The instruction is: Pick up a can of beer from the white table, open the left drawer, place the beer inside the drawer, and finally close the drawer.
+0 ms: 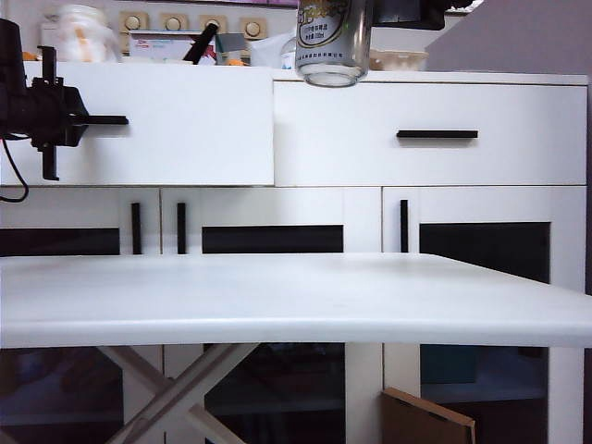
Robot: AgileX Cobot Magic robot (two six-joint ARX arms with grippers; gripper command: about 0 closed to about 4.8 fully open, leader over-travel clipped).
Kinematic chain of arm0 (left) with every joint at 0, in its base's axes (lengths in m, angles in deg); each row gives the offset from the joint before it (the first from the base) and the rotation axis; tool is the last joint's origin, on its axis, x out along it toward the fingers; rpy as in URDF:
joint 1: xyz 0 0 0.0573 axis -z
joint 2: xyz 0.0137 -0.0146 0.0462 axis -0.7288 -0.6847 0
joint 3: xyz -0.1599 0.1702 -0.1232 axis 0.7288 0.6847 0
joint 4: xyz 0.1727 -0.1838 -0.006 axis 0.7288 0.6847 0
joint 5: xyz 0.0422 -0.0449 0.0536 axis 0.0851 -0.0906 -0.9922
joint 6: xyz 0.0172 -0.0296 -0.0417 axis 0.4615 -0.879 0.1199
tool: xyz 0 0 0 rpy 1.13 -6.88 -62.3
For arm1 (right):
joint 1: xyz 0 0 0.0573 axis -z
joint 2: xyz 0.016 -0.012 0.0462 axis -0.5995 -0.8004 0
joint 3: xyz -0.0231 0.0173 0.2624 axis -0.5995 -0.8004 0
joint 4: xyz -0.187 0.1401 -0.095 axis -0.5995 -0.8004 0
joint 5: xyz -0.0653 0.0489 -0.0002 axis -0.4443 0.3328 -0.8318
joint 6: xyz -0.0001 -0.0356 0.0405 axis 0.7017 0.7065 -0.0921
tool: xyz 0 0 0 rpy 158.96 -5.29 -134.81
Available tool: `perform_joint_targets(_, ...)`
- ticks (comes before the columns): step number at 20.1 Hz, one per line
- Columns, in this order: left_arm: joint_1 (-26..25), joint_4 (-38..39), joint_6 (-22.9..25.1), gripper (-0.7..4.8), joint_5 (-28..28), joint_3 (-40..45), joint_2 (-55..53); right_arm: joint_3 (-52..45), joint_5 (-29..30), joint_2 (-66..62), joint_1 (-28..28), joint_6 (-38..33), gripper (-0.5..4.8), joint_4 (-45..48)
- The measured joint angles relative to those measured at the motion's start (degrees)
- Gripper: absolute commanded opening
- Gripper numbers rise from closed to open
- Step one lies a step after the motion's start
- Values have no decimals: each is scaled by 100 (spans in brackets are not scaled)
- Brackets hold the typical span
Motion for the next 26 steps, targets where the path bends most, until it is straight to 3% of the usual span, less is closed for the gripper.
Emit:
perform_joint_targets(15,4,-1008,-17,-6,-39,2157,1294,59,-184,144,11,20,165,-122)
perform_joint_targets(26,9,-896,-9,-6,-4,3386,2468,59,-125,168,-2,20,165,-118)
